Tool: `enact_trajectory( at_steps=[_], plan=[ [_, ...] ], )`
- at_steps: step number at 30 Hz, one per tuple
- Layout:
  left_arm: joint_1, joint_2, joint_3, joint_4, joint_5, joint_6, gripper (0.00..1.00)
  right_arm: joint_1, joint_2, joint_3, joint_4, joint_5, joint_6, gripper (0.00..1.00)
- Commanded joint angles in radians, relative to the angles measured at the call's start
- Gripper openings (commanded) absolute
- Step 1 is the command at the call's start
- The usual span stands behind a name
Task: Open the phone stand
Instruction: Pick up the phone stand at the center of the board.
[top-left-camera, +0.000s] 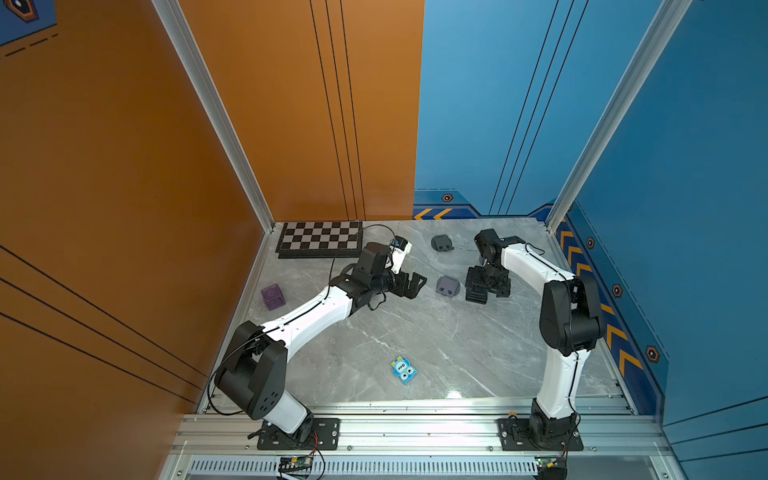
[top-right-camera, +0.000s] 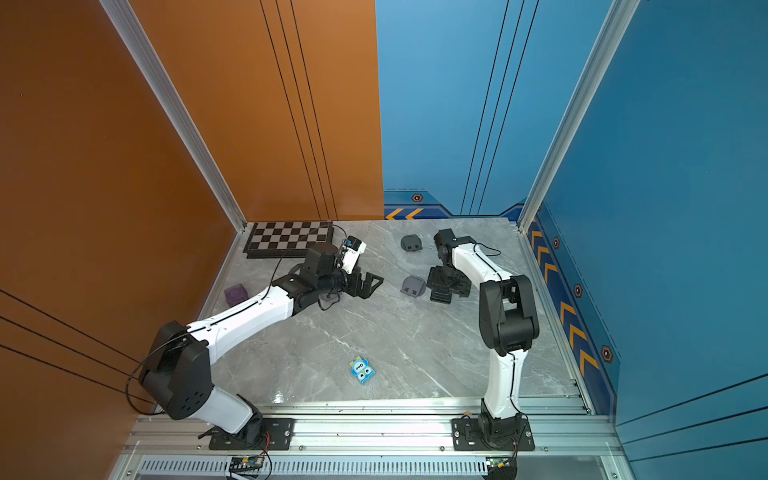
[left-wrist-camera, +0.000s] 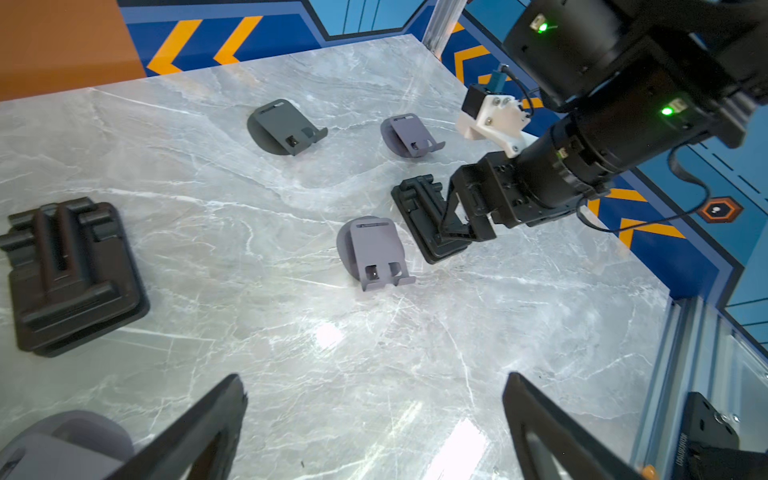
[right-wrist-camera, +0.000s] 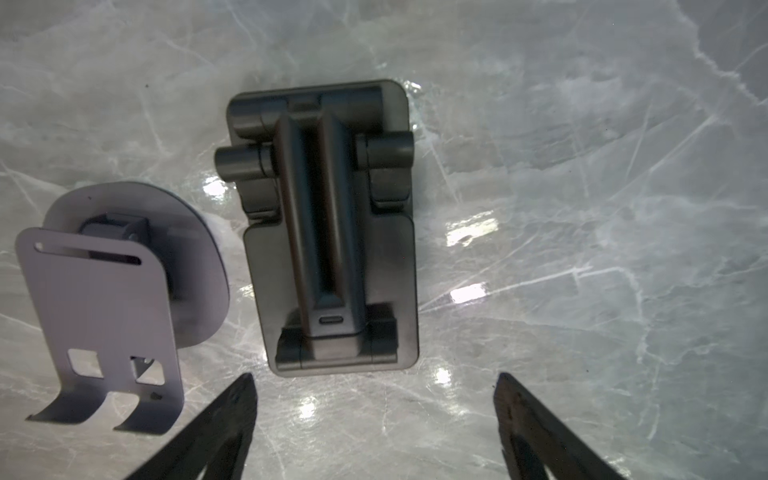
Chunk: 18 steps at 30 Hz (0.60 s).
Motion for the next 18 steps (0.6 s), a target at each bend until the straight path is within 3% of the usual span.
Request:
enact_trajectory(
  at_steps=[1, 10, 18],
  plan=[
    [-0.028, 0.034, 0.043, -0.035, 0.044, -0.004, 0.98, -0.012, 0.034, 0.051, -0.026, -0.040, 0.007, 0.91],
    [-0.047, 0.078, 0.083, -0.036, 0.050, -0.002, 0.98, -0.011, 0.113, 0.106, -0.036, -0.047, 0.000, 0.97],
    [-0.046, 0.095, 0.091, -0.035, 0.051, -0.006, 0.98, -0.012, 0.195, 0.179, -0.071, -0.041, -0.038, 0.96]
  ],
)
